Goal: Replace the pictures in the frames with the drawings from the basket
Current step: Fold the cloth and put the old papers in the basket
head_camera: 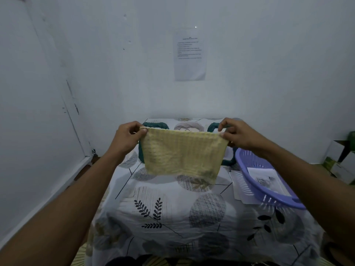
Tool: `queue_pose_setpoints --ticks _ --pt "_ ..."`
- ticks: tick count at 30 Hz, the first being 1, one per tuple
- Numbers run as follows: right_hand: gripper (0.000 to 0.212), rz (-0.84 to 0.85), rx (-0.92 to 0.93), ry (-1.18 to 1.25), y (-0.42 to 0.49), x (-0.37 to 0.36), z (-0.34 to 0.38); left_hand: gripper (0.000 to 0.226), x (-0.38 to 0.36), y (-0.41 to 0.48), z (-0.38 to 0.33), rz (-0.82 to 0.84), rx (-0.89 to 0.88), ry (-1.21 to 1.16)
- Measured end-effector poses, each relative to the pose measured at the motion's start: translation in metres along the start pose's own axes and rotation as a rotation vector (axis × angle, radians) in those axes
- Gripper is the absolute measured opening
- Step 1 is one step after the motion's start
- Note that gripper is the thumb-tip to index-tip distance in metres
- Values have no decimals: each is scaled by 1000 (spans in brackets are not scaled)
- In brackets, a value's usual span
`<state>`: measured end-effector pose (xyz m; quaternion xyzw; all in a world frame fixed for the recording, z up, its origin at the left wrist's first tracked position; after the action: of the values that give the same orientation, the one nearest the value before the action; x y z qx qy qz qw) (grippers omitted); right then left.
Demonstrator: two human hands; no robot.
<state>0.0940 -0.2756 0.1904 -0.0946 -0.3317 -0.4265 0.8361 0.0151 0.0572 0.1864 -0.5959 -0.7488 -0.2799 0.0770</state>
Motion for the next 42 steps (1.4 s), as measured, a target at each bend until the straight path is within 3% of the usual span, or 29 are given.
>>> queue_pose_setpoints --ticks 5,9,13,20,23,29,42 --pt "17 89 -17 247 -1 -8 4 6 -16 -2 -9 1 15 -101" --pt "23 165 -24 426 -1 -40 14 3 -57 -9 -20 106 9 -214" --pt "15 196 67 299 -2 -65 36 2 -98 -16 -37 202 -34 -248" --pt "7 -82 152 -2 1 -54 52 13 -125 -25 -44 304 -32 -419" --pt "6 -98 139 3 1 -53 47 19 -129 -28 -43 345 -23 -497" --pt "4 -76 177 102 2 -57 47 17 -123 -28 -43 277 -41 -474" --pt "5 -114 190 54 6 -65 49 21 -127 -36 -40 323 -34 -591"
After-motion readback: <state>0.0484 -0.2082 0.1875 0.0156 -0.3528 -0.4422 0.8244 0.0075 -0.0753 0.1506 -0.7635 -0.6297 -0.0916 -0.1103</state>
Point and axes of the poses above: each hand's wrist, its own y-axis towards the middle knuckle, its own x-axis out of the back of the hand, z = x × y, the point moved 10 cm from there along y, towards the middle knuckle, and after that the axes turned 11 degrees about z, right-handed, at the moved point
